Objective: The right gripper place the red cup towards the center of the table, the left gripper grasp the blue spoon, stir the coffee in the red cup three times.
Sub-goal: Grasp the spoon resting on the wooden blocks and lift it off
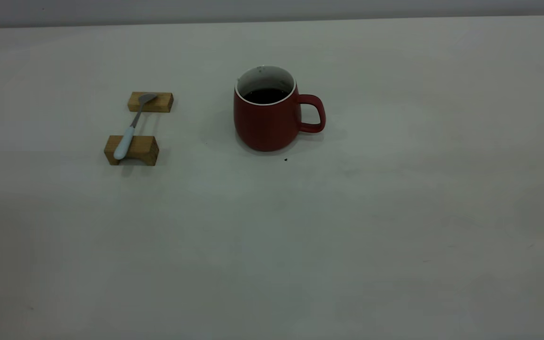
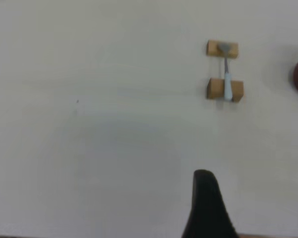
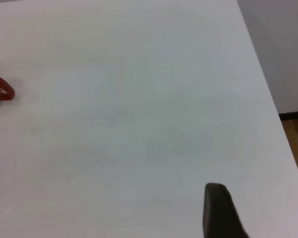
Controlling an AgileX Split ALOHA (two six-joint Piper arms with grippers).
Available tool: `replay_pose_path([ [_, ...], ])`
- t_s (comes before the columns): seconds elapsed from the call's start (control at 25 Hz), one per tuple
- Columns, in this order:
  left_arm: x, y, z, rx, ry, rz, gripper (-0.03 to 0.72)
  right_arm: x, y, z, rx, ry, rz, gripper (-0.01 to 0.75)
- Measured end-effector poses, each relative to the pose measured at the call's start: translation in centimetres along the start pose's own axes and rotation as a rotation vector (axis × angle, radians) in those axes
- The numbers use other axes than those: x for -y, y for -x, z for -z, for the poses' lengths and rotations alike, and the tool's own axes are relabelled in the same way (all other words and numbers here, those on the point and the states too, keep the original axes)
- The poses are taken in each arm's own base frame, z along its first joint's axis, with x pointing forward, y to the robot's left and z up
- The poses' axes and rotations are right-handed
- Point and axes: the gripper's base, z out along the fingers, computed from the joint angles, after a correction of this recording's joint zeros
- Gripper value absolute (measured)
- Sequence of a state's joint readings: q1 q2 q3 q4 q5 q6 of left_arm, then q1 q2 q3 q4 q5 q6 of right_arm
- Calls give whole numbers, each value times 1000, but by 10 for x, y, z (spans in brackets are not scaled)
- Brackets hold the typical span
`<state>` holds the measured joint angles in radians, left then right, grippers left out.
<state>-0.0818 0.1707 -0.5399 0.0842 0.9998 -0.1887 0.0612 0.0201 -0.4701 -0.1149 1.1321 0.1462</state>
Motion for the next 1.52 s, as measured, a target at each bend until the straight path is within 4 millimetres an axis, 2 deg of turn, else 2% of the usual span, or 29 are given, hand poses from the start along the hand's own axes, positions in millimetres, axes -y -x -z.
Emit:
replay_pose_path([
  [0.28, 14, 56, -47, -267, 27, -30, 572, 0, 0, 0, 0, 0, 1, 439],
  [0.4, 20, 76, -77, -377, 37, -33, 572, 0, 0, 0, 0, 0, 1, 439],
  [0.56, 28, 94, -130, -519, 55, -40, 572, 0, 0, 0, 0, 0, 1, 439],
  [0.68, 32, 97, -174, -612, 66, -50, 572, 0, 0, 0, 0, 0, 1, 439],
  [0.8, 35, 89, -220, -700, 73, -57, 572, 0, 0, 0, -1, 0, 1, 439],
  [0.96, 40, 78, -271, -773, 72, -48, 572, 0, 0, 0, -1, 0, 1, 439],
  [1.24, 58, 69, -338, -831, 7, -15, 572, 0, 0, 0, -1, 0, 1, 439],
  [1.52, 87, 61, -388, -874, -27, -72, 572, 0, 0, 0, -1, 0, 1, 439],
])
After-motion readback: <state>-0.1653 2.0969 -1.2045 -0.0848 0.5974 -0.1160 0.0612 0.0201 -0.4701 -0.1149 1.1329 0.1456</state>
